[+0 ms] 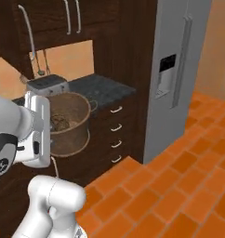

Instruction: Open the cabinet, pick up the bread from the cabinet and place it in the basket. Then move the basket to the dining counter.

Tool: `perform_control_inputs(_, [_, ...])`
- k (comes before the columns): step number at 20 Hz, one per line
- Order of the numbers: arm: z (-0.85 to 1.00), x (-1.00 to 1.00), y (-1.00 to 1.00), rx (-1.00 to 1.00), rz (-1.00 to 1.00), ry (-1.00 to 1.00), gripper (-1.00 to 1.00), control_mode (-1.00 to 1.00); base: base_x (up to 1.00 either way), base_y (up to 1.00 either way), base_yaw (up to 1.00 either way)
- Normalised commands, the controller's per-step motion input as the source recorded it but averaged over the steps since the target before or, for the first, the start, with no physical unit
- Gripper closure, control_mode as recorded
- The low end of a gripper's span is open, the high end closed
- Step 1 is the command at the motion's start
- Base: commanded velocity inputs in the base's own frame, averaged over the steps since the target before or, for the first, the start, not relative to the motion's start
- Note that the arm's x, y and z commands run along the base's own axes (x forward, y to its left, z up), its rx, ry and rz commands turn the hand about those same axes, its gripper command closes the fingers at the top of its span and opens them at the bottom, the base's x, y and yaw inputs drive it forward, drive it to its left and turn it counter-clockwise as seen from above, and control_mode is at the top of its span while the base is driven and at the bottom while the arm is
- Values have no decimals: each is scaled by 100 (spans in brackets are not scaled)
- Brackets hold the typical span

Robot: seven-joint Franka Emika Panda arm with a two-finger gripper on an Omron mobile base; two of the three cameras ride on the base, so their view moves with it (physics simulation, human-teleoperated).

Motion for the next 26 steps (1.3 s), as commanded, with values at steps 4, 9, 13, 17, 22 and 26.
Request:
perform_control_inputs(4, [0, 0, 0, 0, 0, 0, 100, 100, 0, 0, -100])
perform_control_inputs(9, [0, 0, 0, 0, 0, 0, 100, 100, 0, 0, -100])
perform_control_inputs(13, [0, 0, 0, 0, 0, 0, 100, 100, 0, -8, -99])
perform_control_inputs(17, [0, 0, 0, 0, 0, 0, 100, 100, 32, -89, -55])
perform_control_inputs(22, [0, 0, 0, 0, 0, 0, 100, 100, 65, -100, 1])
perform_control_inputs(26, [0, 0, 0, 0, 0, 0, 100, 100, 91, -100, 19])
